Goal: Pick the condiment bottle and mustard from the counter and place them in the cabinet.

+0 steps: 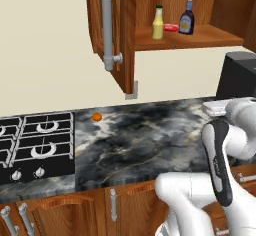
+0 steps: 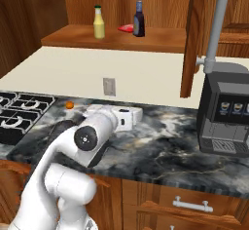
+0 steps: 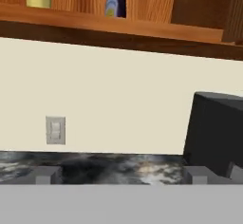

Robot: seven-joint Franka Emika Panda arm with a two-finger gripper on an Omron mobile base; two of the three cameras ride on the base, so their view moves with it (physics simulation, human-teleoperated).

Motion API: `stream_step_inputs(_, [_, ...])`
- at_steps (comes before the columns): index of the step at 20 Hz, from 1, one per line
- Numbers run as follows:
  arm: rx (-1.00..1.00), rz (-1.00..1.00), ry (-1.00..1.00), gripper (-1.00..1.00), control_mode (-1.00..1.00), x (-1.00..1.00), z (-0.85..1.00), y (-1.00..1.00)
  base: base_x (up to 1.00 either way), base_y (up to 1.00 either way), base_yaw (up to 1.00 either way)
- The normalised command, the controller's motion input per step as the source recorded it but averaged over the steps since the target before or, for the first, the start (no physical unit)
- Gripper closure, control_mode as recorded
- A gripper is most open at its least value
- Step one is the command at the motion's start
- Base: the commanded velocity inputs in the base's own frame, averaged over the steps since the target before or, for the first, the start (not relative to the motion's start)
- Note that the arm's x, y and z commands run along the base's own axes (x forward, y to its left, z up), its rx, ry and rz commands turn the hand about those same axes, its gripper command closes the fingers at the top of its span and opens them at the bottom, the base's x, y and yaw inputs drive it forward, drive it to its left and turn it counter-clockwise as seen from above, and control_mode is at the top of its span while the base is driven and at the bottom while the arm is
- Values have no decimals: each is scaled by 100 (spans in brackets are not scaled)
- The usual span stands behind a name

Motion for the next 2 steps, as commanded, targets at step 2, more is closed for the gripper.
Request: stream_step_inputs(2, [-5,4,-1,-100,-100,-52,-25,-1,0,0,0])
